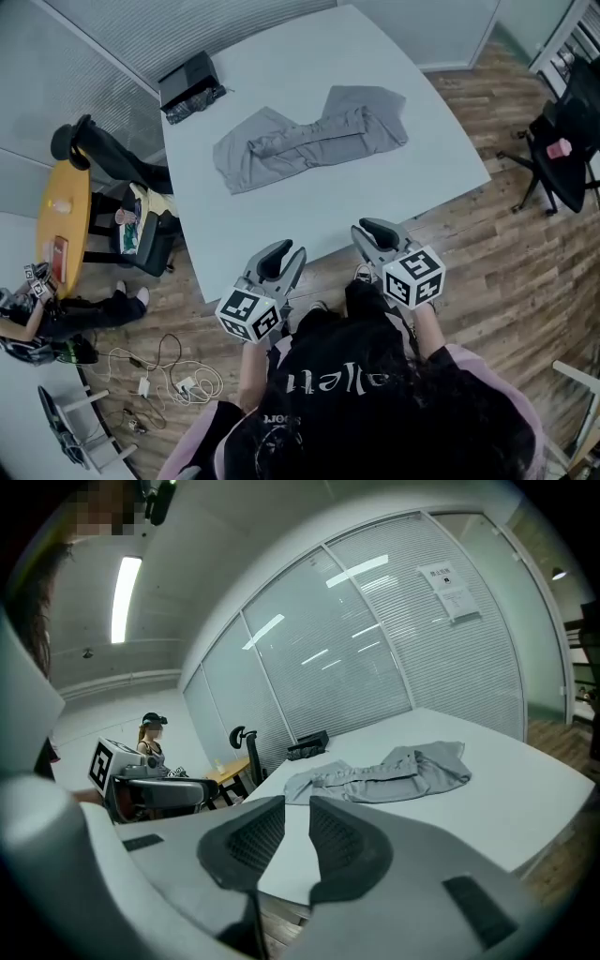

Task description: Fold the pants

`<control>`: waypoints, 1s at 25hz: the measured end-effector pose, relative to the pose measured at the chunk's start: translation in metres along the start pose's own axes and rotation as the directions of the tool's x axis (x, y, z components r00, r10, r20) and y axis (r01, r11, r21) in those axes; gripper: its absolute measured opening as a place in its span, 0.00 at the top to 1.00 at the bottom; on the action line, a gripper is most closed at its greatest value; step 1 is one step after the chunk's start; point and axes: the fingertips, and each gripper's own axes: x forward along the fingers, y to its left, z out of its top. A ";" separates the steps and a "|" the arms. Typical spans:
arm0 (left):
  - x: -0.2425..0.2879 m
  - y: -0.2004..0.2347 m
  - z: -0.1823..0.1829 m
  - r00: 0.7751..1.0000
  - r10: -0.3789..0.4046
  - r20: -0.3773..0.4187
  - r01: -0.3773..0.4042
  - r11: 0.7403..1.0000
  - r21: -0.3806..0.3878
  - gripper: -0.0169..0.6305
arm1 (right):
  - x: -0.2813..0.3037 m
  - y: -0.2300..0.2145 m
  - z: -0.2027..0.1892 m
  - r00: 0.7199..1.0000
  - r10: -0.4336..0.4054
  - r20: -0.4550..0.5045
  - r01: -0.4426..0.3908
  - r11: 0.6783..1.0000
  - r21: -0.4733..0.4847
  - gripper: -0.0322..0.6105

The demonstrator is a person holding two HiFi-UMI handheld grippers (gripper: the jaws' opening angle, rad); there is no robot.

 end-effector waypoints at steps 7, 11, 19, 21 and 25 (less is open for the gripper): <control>-0.048 -0.002 -0.012 0.997 -0.074 -0.004 0.074 0.995 0.061 0.76 | -0.003 0.067 -0.018 1.000 -0.024 0.011 0.024 0.999 -0.027 0.85; -0.072 -0.009 -0.023 0.993 -0.114 -0.002 0.114 0.992 0.061 0.76 | -0.010 0.100 -0.027 0.999 -0.034 0.030 0.036 0.998 -0.056 0.88; -0.118 -0.012 -0.034 0.989 -0.145 0.016 0.143 0.986 0.080 0.76 | -0.014 0.153 -0.043 0.998 -0.028 0.057 0.032 0.997 -0.068 0.90; -0.126 -0.011 -0.036 0.989 -0.147 0.020 0.145 0.986 0.082 0.76 | -0.014 0.163 -0.045 0.998 -0.020 0.058 0.024 0.997 -0.072 0.90; -0.139 -0.011 -0.039 0.988 -0.153 0.026 0.150 0.985 0.091 0.76 | -0.014 0.178 -0.048 0.998 -0.013 0.058 0.018 0.996 -0.082 0.91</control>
